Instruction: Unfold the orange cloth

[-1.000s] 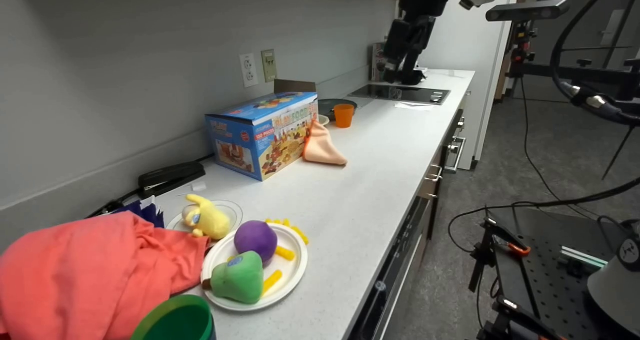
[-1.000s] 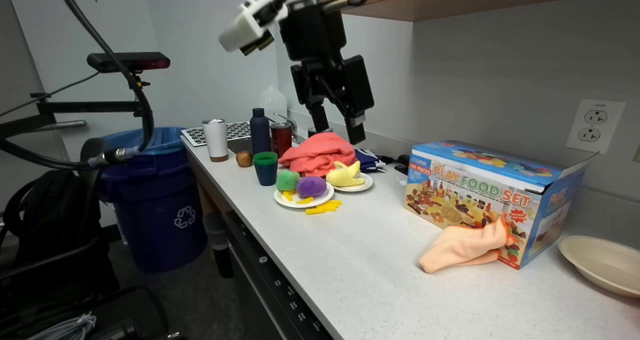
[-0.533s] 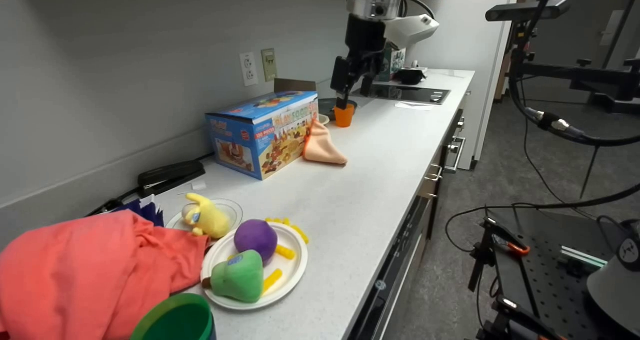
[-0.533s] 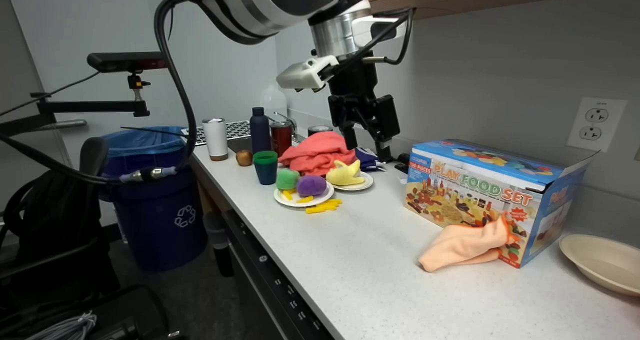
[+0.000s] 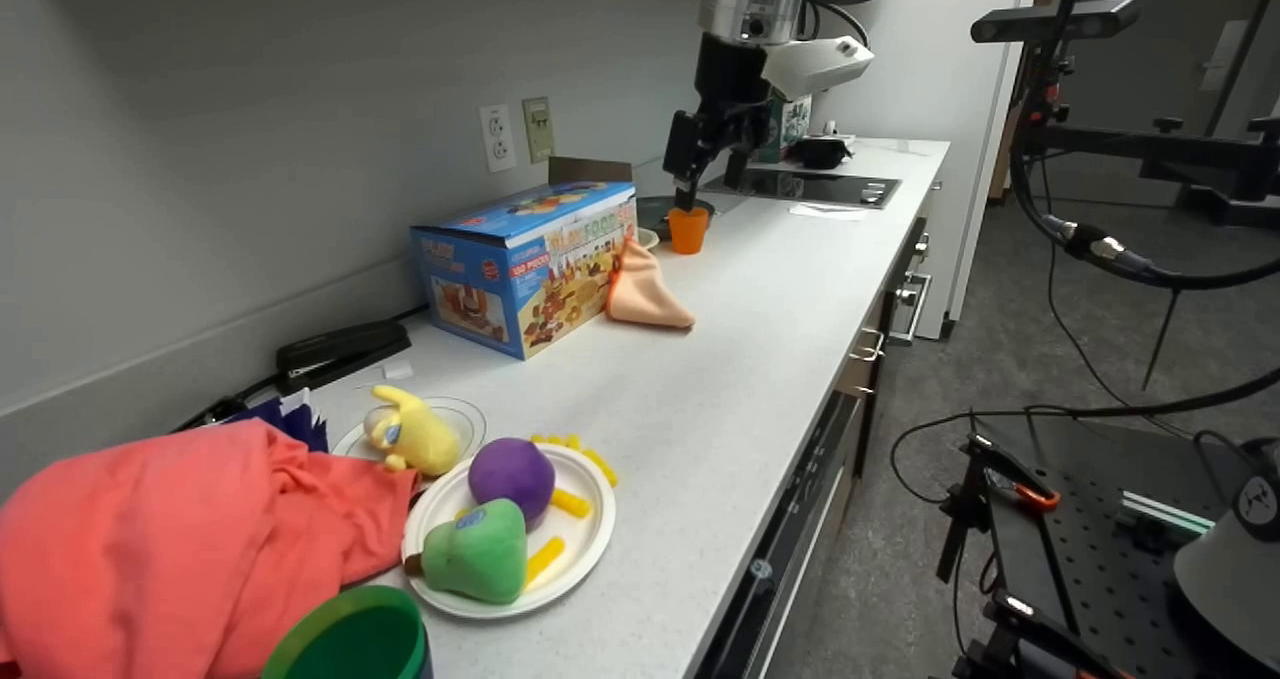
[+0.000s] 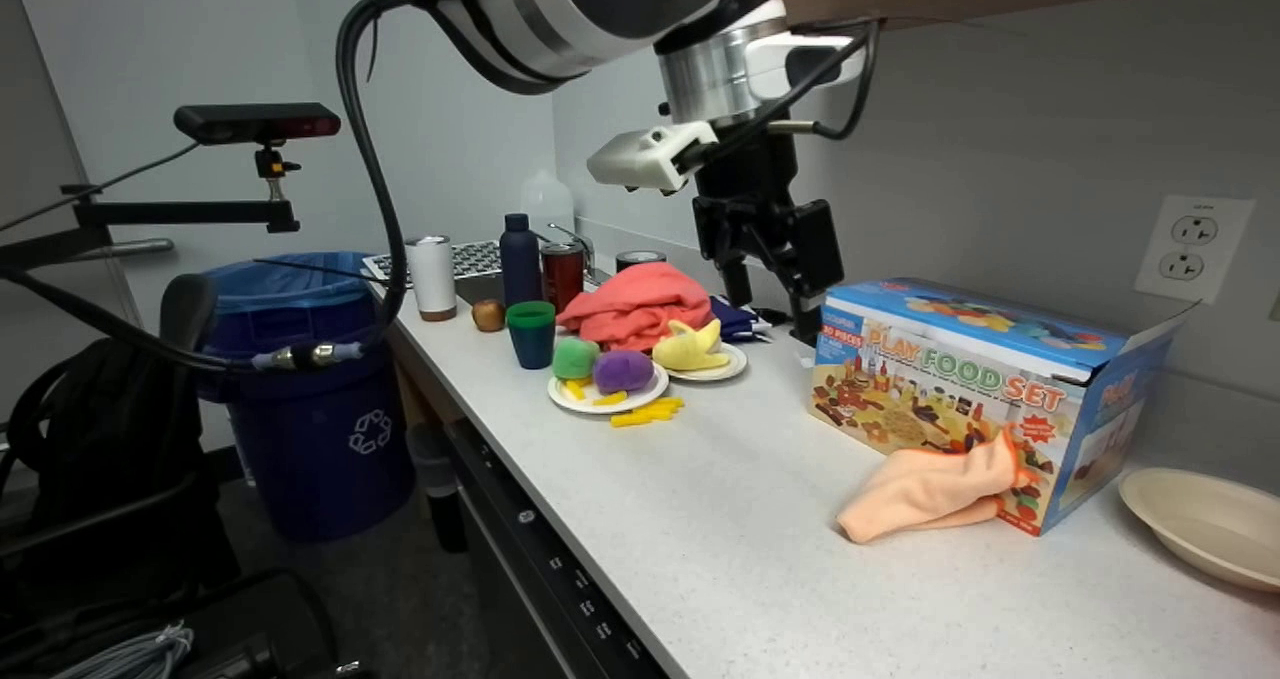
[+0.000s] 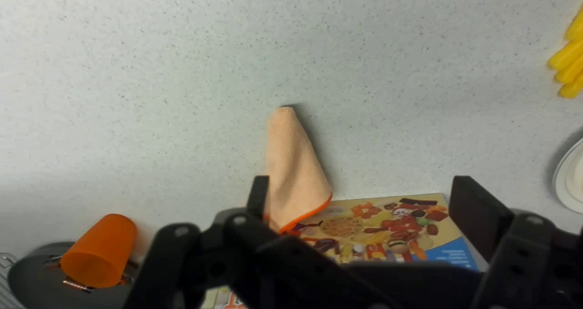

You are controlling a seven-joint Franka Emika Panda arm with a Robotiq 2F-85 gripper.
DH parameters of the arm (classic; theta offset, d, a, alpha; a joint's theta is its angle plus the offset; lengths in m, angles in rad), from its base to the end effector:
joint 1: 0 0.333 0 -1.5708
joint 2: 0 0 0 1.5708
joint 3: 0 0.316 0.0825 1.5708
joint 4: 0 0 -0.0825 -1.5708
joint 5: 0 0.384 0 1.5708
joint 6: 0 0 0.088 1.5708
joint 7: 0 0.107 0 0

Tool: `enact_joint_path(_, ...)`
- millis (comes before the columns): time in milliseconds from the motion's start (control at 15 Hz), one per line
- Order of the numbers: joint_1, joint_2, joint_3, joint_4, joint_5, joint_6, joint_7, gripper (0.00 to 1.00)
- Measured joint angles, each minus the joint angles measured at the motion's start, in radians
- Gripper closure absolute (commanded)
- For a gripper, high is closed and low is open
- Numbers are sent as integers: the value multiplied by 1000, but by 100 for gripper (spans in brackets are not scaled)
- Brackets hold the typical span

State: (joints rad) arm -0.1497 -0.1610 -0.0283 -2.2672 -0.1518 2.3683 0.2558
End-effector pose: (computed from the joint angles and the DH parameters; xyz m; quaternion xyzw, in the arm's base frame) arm 0.5074 -0.0934 0.4527 0.9756 -0.1671 0.1325 0.0522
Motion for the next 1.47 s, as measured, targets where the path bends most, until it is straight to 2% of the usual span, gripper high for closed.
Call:
enact_joint_path(400, -27, 153, -86, 32, -43, 198, 10, 0)
enact_joint_path(1000, -24, 183, -93, 35, -43, 208, 12, 0)
enact_joint_path(1467, -25, 344, -125, 106, -34, 241, 8, 0)
